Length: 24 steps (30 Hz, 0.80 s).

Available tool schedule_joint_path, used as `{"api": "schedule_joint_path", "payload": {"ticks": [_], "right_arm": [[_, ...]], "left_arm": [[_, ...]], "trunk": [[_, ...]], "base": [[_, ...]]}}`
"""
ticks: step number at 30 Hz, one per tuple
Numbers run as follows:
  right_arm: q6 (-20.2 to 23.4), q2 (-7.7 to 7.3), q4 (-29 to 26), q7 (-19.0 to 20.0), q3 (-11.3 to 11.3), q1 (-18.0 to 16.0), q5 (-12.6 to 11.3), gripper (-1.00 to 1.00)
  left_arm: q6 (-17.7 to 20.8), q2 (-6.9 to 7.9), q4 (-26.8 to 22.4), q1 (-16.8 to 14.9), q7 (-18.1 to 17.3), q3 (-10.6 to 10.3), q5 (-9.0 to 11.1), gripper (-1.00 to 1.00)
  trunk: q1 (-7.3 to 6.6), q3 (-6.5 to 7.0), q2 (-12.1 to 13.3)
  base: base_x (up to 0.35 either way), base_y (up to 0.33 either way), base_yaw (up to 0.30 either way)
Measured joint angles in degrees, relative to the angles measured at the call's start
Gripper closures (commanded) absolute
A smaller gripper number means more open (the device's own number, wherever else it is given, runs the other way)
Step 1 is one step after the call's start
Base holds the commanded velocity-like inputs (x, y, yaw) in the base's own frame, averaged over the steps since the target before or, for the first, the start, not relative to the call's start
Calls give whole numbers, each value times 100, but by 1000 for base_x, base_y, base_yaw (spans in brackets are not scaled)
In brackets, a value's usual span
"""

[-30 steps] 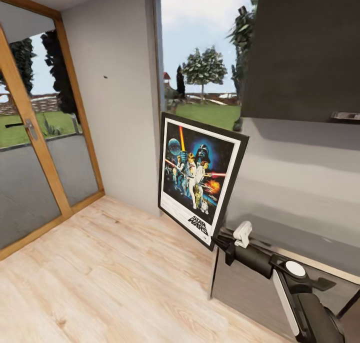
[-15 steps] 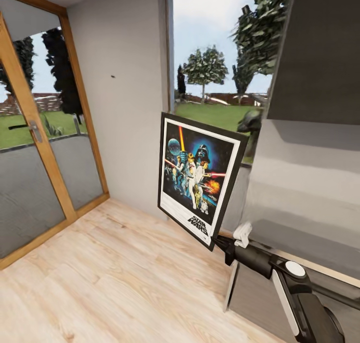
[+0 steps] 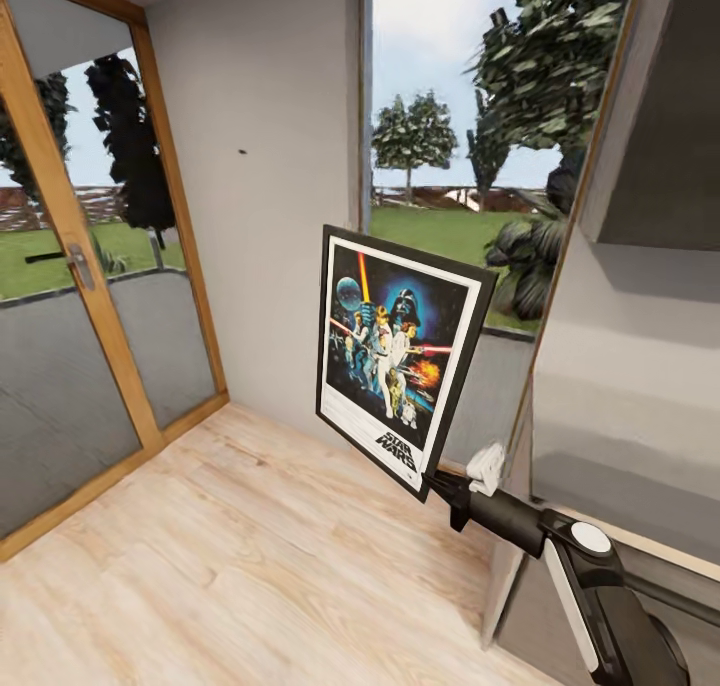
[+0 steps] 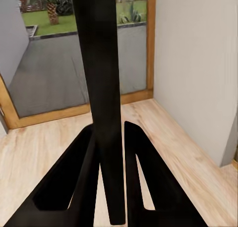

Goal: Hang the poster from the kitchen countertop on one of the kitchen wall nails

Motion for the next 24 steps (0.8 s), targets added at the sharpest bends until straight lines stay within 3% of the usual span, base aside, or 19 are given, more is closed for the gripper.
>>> {"api": "schedule_joint_path", "payload": {"ticks": [24], "right_arm": [[0,0,0,0,0,-4,0,100]], "left_arm": [[0,0,0,0,0,0,-1,-100]], "trunk": [[0,0,0]], "base": [[205,304,0]]}}
